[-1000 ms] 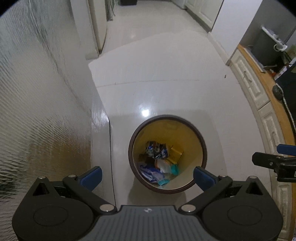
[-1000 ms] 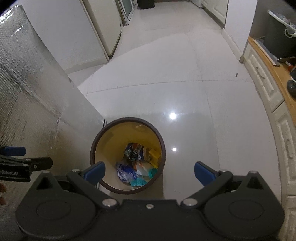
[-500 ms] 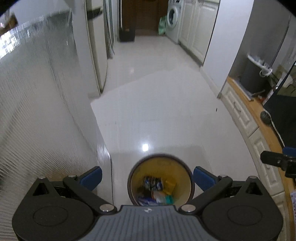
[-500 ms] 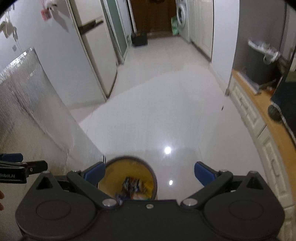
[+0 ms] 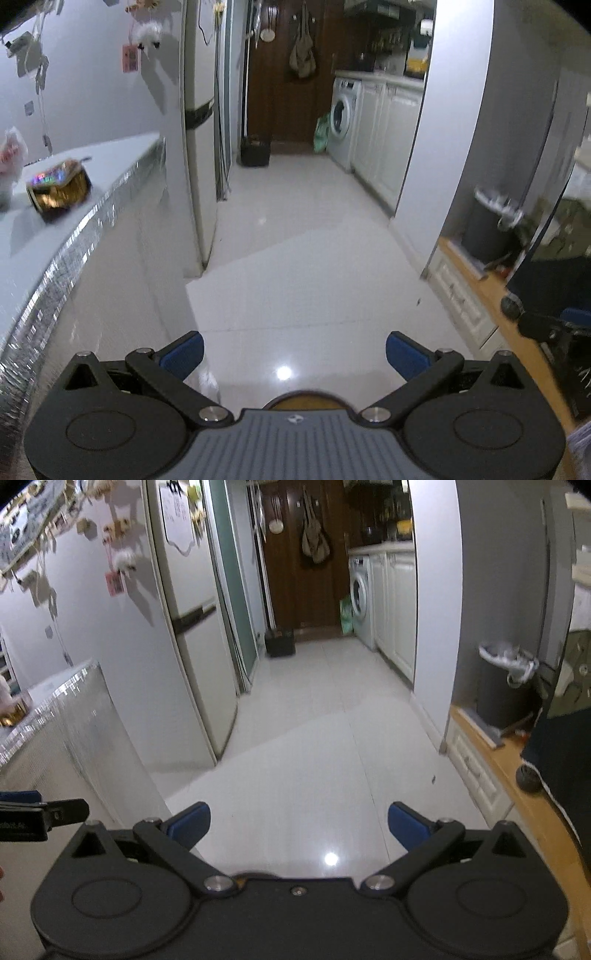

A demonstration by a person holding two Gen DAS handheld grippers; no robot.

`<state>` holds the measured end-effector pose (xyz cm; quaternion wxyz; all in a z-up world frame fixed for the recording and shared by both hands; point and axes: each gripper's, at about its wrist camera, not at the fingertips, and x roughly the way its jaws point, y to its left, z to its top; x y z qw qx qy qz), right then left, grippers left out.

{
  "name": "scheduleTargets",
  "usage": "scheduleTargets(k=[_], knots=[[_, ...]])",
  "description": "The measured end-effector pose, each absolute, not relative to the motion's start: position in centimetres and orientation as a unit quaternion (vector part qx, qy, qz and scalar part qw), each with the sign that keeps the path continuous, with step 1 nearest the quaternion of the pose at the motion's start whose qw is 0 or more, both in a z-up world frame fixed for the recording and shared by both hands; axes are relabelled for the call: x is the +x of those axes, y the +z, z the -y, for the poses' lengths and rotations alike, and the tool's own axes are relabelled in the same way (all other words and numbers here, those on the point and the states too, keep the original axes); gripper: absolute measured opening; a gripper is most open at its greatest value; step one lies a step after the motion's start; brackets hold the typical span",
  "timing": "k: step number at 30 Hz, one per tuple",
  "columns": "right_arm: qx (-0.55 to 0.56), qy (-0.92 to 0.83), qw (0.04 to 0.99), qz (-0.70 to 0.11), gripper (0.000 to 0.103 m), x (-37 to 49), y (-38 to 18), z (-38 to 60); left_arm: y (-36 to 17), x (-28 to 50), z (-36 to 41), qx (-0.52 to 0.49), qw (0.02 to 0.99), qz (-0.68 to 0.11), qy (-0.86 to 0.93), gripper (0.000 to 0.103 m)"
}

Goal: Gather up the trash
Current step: 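Move both empty tools back to the counter trash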

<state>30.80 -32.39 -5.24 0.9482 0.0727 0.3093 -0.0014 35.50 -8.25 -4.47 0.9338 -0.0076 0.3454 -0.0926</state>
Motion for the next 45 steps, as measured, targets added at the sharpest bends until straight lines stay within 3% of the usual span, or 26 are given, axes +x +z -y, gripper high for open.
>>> scheduleTargets(k=[19,29,45], knots=[[0.018,0.084,0.979,-0.184,0.103,29.9,5.2,26.3,10.3,35.4,2.4,-0.002,0.973,-0.222,-0.07,0.103],[0.016,0.154,0.975,-0.16,0.103,32.9,7.4,19.5,10.8,38.0,-4.1,-0.014,0.98,-0.195,-0.034,0.103],[0.026,0.234,0.956,-0.175,0.103,40.2,5.0,9.0,8.6,42.4,-14.0,-0.024,0.981,-0.188,-0.032,0.101]])
